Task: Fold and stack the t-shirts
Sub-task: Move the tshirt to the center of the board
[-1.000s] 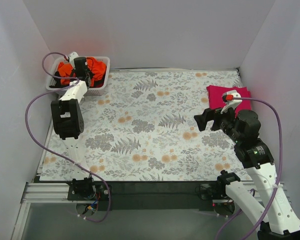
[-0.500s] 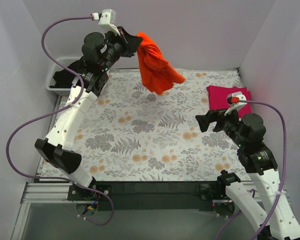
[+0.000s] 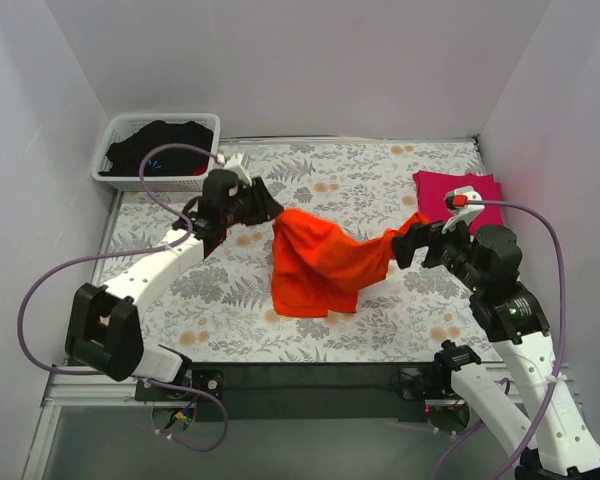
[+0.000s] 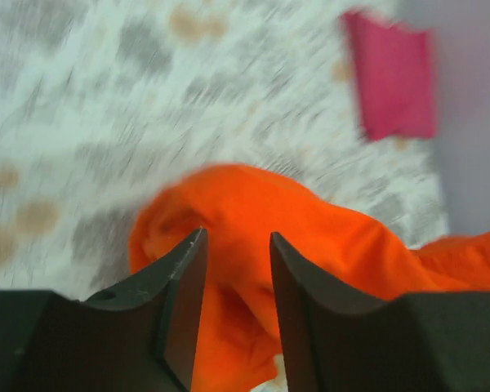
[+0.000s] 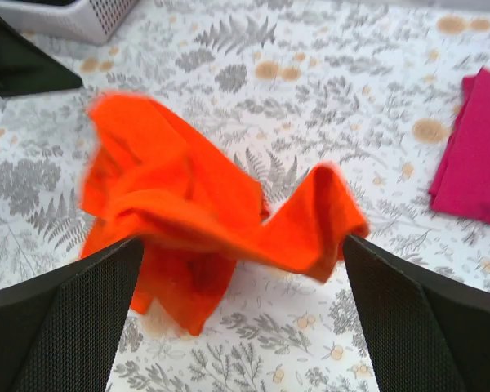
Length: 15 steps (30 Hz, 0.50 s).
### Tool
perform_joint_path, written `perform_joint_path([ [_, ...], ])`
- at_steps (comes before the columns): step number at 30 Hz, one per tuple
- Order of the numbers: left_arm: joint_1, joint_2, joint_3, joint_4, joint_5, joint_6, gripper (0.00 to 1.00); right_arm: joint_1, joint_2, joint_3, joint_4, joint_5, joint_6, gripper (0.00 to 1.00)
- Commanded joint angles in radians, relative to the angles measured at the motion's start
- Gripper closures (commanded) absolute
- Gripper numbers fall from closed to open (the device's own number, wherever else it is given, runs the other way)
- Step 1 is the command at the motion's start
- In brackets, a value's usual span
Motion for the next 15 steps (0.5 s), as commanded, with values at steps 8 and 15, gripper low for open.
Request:
perform_joint_path([
  [8, -0.029, -0.169, -0.217, -0.135, -0.142, 0.041, 0.27, 0.007, 0.235, -0.019, -0.096, -0.177, 0.005, 0.14],
  [15, -0.294, -0.159, -0.237, -0.3, -0.128, 0.084, 0.27, 0.007, 0.394, -0.051, -0.085, -0.142, 0.028, 0.19],
])
